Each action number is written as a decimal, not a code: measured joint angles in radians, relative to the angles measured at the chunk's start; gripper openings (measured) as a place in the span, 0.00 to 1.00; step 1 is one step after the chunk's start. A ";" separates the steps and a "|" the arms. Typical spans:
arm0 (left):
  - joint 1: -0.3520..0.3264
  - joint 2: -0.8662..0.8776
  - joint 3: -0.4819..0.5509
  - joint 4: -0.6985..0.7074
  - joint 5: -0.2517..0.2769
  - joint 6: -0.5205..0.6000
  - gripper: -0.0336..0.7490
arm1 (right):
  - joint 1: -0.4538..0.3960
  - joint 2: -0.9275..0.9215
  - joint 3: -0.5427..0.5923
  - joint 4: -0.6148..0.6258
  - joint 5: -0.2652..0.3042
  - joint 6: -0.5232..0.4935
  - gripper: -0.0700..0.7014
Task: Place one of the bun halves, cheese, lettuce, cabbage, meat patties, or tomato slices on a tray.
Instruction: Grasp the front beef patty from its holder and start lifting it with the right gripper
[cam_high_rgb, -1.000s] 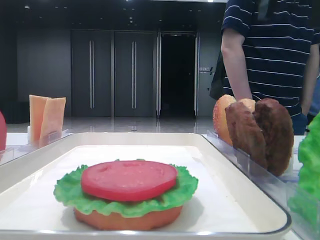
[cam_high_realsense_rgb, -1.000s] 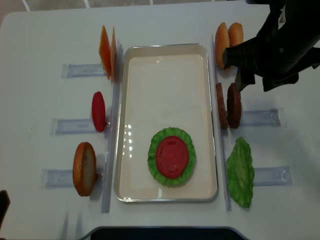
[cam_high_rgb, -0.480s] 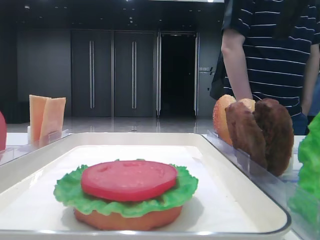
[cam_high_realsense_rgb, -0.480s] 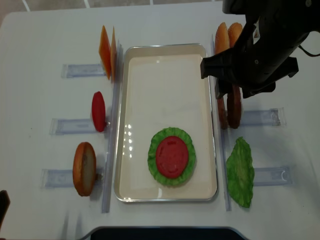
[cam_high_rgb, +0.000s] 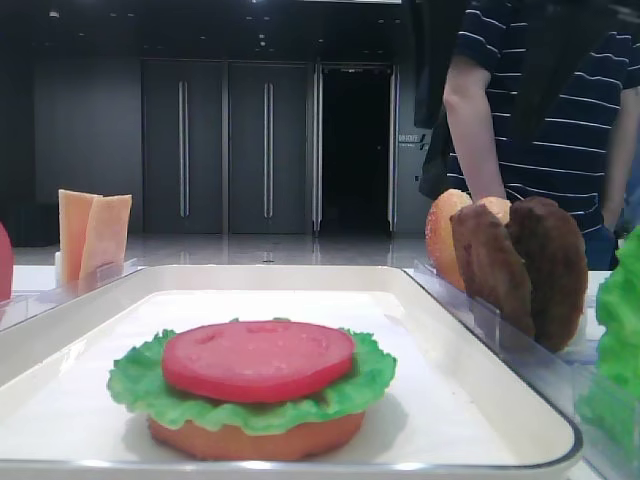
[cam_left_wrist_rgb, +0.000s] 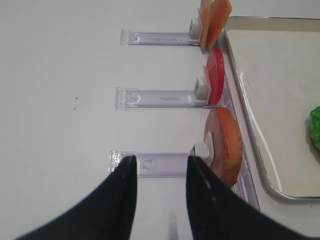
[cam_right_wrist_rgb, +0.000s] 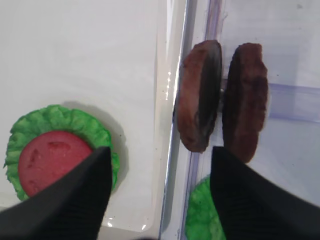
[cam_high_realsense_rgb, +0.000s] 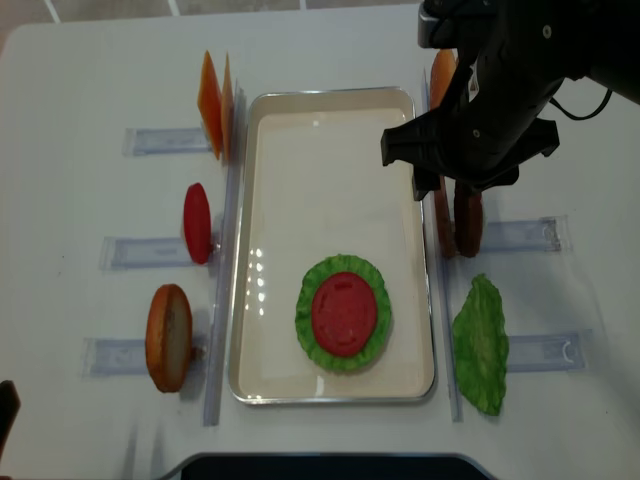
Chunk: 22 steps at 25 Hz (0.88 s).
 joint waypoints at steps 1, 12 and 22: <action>0.000 0.000 0.000 0.000 0.000 0.000 0.38 | 0.000 0.010 0.000 0.000 -0.005 -0.002 0.66; 0.000 0.000 0.000 0.000 0.000 0.000 0.38 | 0.000 0.073 -0.006 0.003 -0.048 -0.024 0.66; 0.000 0.000 0.000 0.000 0.000 0.000 0.38 | 0.000 0.117 -0.006 -0.009 -0.068 -0.034 0.65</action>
